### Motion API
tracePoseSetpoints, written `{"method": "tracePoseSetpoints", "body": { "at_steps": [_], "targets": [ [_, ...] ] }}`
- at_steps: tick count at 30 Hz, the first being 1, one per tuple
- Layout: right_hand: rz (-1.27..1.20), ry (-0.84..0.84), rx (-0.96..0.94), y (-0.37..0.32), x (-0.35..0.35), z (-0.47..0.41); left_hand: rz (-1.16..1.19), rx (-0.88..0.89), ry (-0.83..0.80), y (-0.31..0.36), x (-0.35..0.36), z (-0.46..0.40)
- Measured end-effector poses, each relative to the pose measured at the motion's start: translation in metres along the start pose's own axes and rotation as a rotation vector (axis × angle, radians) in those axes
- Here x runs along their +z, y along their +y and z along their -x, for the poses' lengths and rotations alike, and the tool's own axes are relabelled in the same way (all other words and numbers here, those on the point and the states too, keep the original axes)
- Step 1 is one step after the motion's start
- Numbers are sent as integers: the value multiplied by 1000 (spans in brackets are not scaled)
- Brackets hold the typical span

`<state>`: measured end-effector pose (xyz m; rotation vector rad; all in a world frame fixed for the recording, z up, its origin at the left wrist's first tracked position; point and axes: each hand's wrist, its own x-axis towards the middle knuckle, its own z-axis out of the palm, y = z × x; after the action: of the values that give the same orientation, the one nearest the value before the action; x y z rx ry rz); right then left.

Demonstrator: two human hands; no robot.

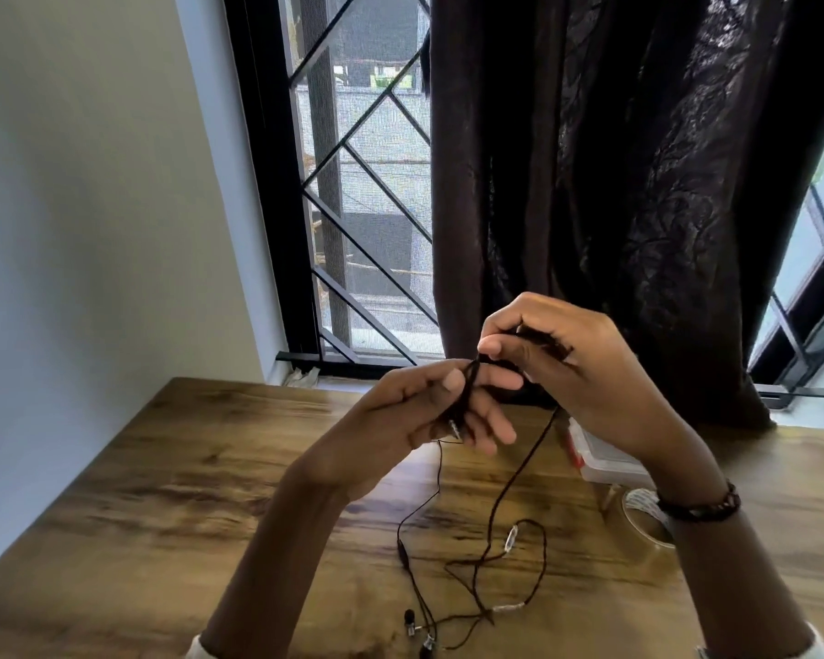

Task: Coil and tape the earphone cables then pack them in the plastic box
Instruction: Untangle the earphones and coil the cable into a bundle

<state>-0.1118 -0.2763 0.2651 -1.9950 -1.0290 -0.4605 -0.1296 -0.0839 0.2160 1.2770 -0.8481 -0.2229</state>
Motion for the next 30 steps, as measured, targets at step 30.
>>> {"method": "tracePoseSetpoints", "body": {
  "at_steps": [30],
  "targets": [
    [-588,290,285,8,50,21,317,70,71,5,1,-3]
  ]
}}
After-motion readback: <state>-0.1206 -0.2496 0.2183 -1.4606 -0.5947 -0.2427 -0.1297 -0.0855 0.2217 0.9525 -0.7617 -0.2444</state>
